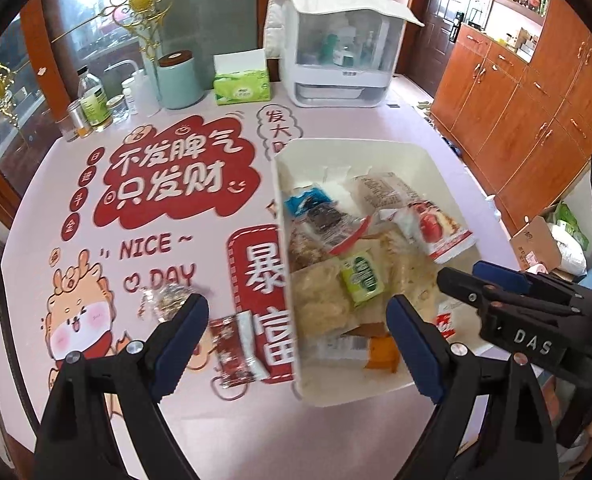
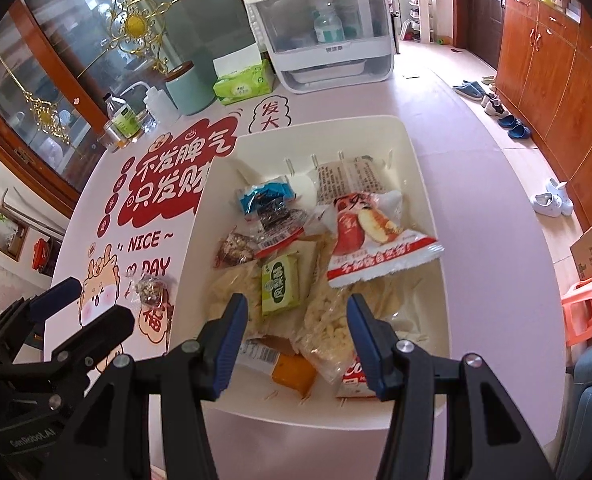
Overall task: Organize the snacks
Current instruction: 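Move both tools back over the clear snack bag and foil bar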
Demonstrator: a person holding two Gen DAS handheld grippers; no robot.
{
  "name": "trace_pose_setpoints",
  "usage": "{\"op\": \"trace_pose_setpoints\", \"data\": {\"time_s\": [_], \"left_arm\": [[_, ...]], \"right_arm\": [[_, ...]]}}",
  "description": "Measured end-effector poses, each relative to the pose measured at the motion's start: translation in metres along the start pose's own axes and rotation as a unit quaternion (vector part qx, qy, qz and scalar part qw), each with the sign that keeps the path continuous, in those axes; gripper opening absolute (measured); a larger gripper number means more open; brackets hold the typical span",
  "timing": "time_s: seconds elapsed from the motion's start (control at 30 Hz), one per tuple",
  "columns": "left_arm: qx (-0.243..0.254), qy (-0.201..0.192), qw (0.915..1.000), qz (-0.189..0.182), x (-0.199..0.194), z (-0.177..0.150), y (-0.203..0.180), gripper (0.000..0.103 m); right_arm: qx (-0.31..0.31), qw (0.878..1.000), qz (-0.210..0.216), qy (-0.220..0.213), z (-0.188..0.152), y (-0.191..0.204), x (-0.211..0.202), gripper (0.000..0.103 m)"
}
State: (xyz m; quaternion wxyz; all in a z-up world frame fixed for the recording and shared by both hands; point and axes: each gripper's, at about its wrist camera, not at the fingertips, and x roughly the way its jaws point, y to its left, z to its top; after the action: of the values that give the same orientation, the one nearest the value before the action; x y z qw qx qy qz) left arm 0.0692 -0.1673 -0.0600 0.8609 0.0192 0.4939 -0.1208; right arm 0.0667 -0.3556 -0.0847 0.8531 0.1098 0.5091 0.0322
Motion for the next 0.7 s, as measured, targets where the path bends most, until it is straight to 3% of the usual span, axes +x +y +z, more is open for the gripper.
{"op": "trace_pose_setpoints", "data": {"time_s": [0.33,0.53,0.7], "left_arm": [[-0.041,0.023,0.9973,0.056,0.000,-0.035,0.095,0.090],[-0.036,0.050,0.9965,0.057,0.014,-0.046,0.138,0.090],[0.002,0.054,0.9979,0.034,0.016,-0.036,0.166,0.090]], "right_arm": [[-0.013,1.000,0.006,0.015,-0.008,0.037,0.014,0.052],[-0.020,1.000,0.006,0.013,-0.010,0.072,0.021,0.052],[-0.030,0.999,0.006,0.009,-0.016,0.110,0.026,0.052]]}}
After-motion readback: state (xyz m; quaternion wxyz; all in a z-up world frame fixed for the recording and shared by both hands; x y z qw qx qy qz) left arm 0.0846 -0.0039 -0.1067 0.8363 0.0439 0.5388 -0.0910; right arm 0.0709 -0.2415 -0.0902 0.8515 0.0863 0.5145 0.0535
